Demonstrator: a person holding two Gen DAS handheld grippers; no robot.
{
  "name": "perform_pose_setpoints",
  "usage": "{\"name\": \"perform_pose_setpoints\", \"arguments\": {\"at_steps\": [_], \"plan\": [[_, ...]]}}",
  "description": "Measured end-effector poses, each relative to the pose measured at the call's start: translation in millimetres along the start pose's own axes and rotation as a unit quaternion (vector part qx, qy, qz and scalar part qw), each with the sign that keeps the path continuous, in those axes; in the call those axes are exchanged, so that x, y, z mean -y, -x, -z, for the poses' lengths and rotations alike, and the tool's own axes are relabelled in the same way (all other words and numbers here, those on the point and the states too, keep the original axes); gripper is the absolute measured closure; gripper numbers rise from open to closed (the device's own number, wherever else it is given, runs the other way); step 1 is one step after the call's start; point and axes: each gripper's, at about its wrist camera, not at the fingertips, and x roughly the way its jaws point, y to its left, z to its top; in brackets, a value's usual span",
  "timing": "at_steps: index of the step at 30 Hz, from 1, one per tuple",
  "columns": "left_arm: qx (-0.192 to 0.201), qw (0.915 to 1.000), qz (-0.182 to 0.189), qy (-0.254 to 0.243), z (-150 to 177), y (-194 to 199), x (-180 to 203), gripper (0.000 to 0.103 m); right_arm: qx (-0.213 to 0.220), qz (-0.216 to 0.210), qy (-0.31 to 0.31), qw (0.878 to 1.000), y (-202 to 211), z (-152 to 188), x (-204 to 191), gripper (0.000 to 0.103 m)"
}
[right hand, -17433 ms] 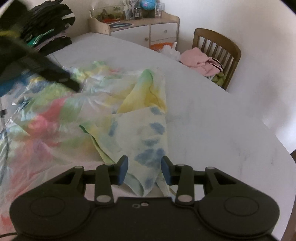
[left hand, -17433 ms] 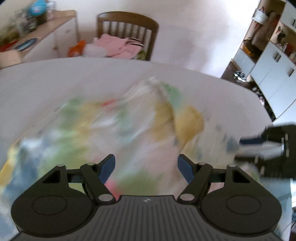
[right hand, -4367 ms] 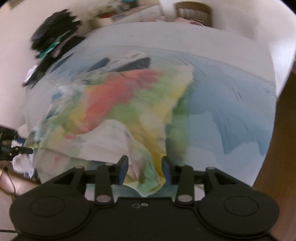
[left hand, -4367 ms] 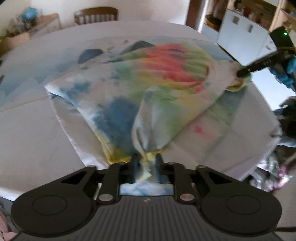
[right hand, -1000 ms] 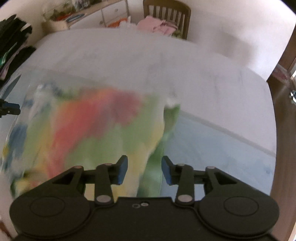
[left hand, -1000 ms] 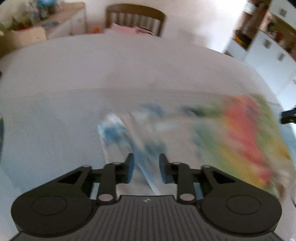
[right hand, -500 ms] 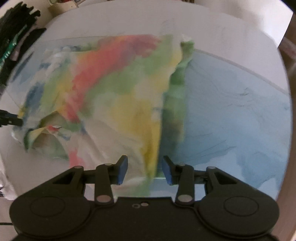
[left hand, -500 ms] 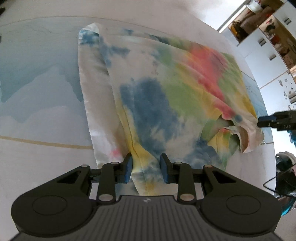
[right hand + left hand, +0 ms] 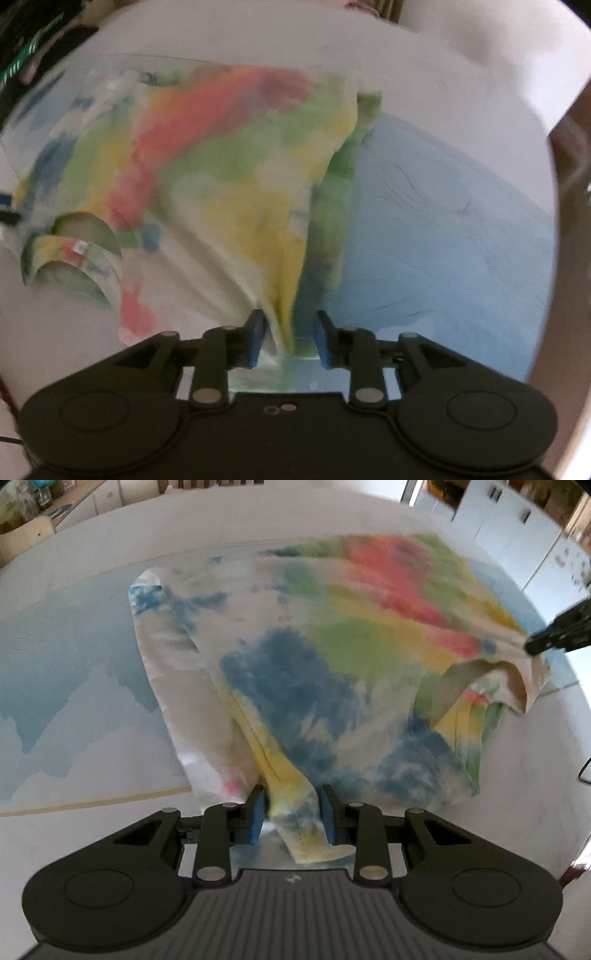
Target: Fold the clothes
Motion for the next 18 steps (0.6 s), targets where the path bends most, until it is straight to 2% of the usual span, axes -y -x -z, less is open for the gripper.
{"name": "perform_pose_setpoints", "arguments": {"at_steps": [3, 6, 11, 14, 18], "plan": [[0.018, 0.9997, 0.006, -0.014, -2.8, 17.7, 8.2, 0.073, 0.03, -0.02, 0.014, 0.999, 19.2, -6.5, -12.1, 0.0], [0.034, 0.9988, 0.023, -0.026, -6.6, 27.4, 19.1, 0.073, 0.039, -0.037, 0.048, 0.997, 20.7, -15.0, -34.0, 0.0], [0.022, 0.9966, 0.06, -0.052, -13.5, -1.2, 46.9, 0.073, 0.019, -0.042, 0.079, 0.996, -6.1, -23.2, -59.4, 0.0], [0.015, 0.9951, 0.058, -0.078, -7.5, -11.8, 60.5, 0.073, 0.004, -0.043, 0.083, 0.996, -15.1, -13.4, -60.4, 0.0], [0.005, 0.9949, 0.059, -0.081, 8.2, -11.7, 59.3, 0.073, -0.01, -0.033, 0.089, 0.995, -19.7, 4.6, -58.9, 0.0]]}}
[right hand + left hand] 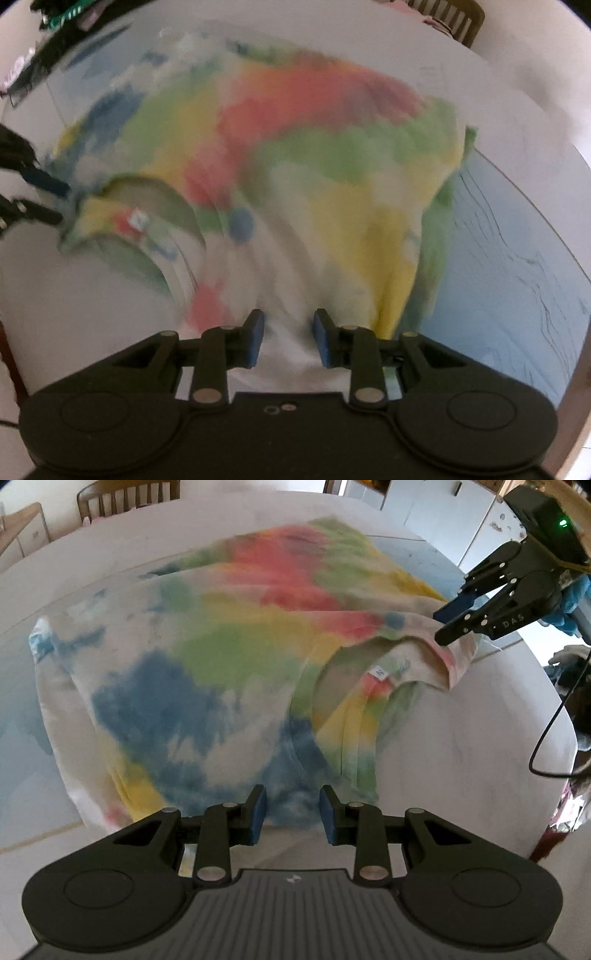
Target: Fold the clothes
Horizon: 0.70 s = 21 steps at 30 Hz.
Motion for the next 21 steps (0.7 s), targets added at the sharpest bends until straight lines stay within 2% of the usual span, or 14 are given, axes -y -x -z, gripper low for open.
{"name": "perform_pose_setpoints", "arguments": {"at_steps": [5, 9, 13, 14, 17, 21], "plan": [[0.006, 0.9998, 0.003, 0.019, 11.9, 8.3, -4.7, 0.073, 0.008, 0.01, 0.024, 1.0, 1.1, 9.6, -3.6, 0.0], [0.006, 0.9988, 0.005, 0.048, 7.8, 8.5, -8.6, 0.073, -0.005, 0.015, 0.043, 0.999, 3.7, -0.8, -9.2, 0.0], [0.017, 0.9944, 0.002, 0.104, 15.1, 28.0, -26.1, 0.073, 0.03, -0.013, 0.059, 0.998, 18.5, -20.1, -36.1, 0.0], [0.022, 0.9929, -0.003, 0.116, 20.3, 35.3, -32.2, 0.071, 0.039, -0.028, 0.06, 0.997, 20.2, -26.6, -45.8, 0.0], [0.038, 0.9874, -0.025, 0.152, 39.1, 54.0, -51.5, 0.041, 0.06, -0.072, 0.073, 0.993, 20.7, -46.7, -79.4, 0.0], [0.045, 0.9797, -0.046, 0.19, 60.5, 64.3, -73.9, 0.04, 0.071, -0.117, 0.103, 0.985, 6.1, -80.3, -137.5, 0.0]]}}
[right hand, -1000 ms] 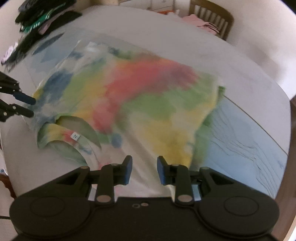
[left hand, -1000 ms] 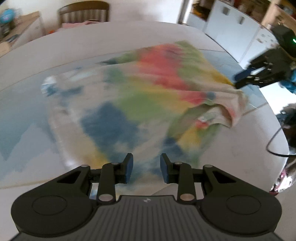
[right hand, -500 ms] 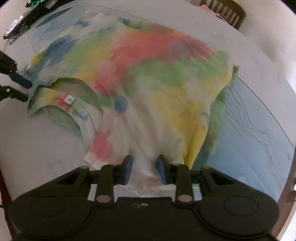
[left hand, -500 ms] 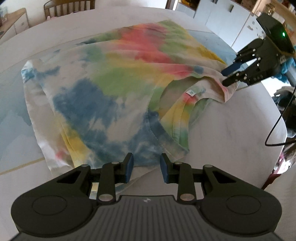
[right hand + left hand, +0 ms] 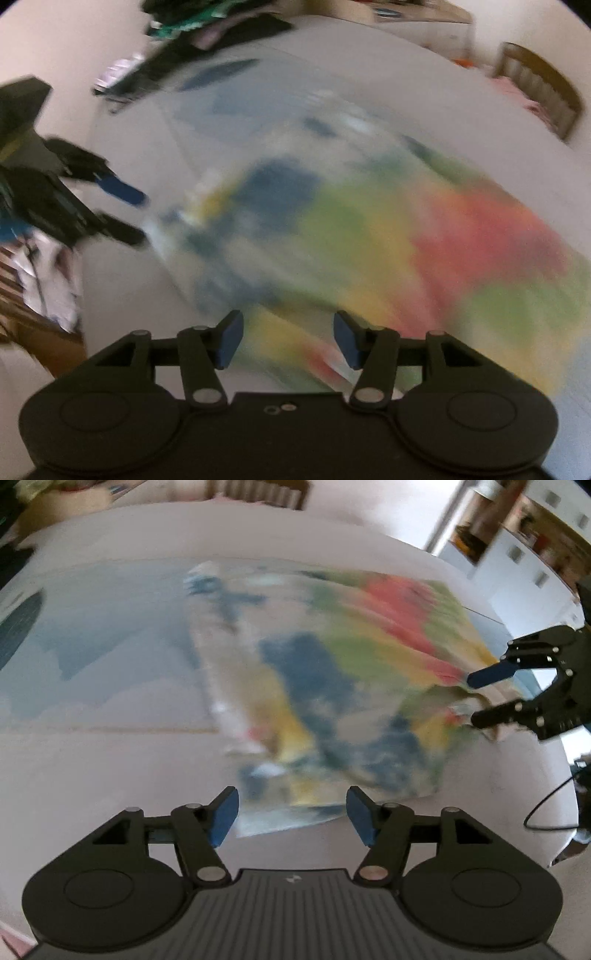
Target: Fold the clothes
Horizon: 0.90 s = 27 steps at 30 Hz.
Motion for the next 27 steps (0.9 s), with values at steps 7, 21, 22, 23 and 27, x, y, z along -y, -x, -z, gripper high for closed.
{"name": "perform_pose_setpoints", "arguments": {"at_steps": [7, 21, 22, 23, 27], "plan": [[0.008, 0.999, -0.004, 0.043, 23.7, 6.2, -23.6, 0.04, -0.019, -0.037, 0.059, 0.997, -57.8, -50.1, -72.0, 0.0], [0.032, 0.9928, -0.015, 0.114, 58.2, 20.8, -64.4, 0.04, -0.073, 0.054, 0.063, 0.994, -103.2, -65.8, -124.2, 0.0], [0.036, 0.9926, -0.013, 0.115, 57.4, 22.5, -65.8, 0.04, -0.07, 0.067, 0.065, 0.993, -102.9, -64.3, -126.1, 0.0], [0.041, 0.9923, -0.012, 0.116, 55.4, 24.5, -67.3, 0.04, -0.066, 0.08, 0.066, 0.992, -102.5, -62.7, -128.1, 0.0], [0.055, 0.9919, -0.012, 0.114, 41.0, 29.4, -74.6, 0.04, -0.061, 0.089, 0.04, 0.993, -100.9, -64.2, -120.8, 0.0]]}}
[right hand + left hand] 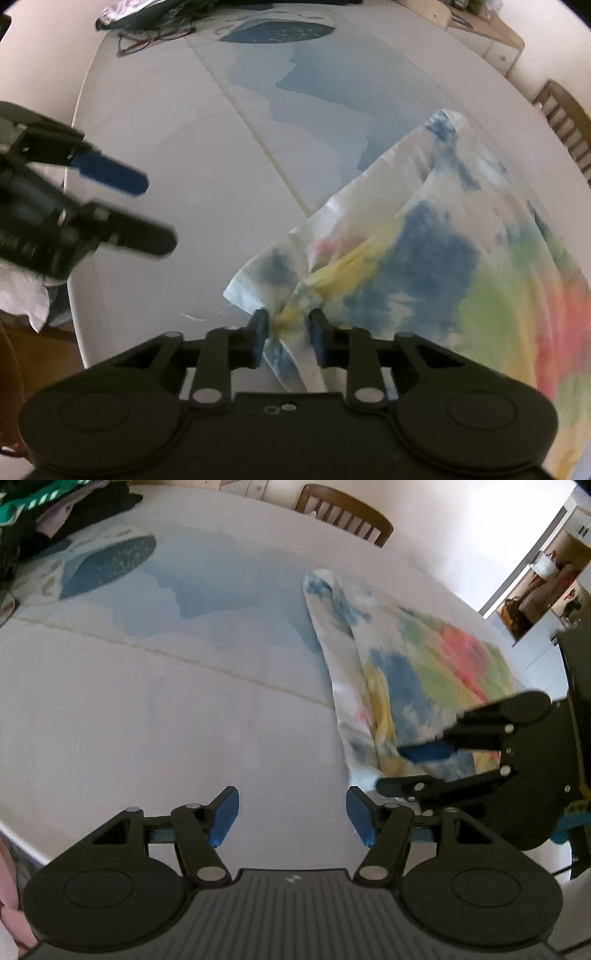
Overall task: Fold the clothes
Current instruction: 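Grasp the white shirt corner with the right gripper and lift it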
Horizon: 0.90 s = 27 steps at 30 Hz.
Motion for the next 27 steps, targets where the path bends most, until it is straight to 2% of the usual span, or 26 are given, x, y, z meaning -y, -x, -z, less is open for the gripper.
{"name": "perform_pose_setpoints", "arguments": {"at_steps": [3, 9, 13, 18, 22, 27], "plan": [[0.009, 1.0, 0.002, 0.0, -21.6, -4.7, -2.6, 0.039, 0.01, -0.03, -0.047, 0.998, 11.6, 0.8, 17.9, 0.0], [-0.003, 0.9954, 0.075, 0.059, -92.0, -50.2, 0.1, 0.023, 0.037, -0.051, -0.077, 0.995, 35.5, 10.8, 39.6, 0.0], [-0.02, 0.9954, 0.066, 0.066, -145.6, -95.8, 11.1, 0.023, 0.029, -0.045, -0.084, 0.995, 36.6, 16.1, 47.0, 0.0], [-0.014, 0.9989, 0.023, 0.039, -204.7, -137.2, 26.2, 0.023, 0.02, -0.05, -0.097, 0.994, 34.0, 15.9, 50.7, 0.0], [-0.017, 0.9997, -0.016, 0.007, -231.0, -162.9, 37.4, 0.022, 0.018, -0.056, -0.096, 0.994, 32.4, 16.3, 50.0, 0.0], [-0.016, 0.9981, -0.037, -0.047, -238.8, -177.2, 62.5, 0.02, 0.015, -0.06, -0.096, 0.993, 29.1, 18.7, 50.1, 0.0]]}}
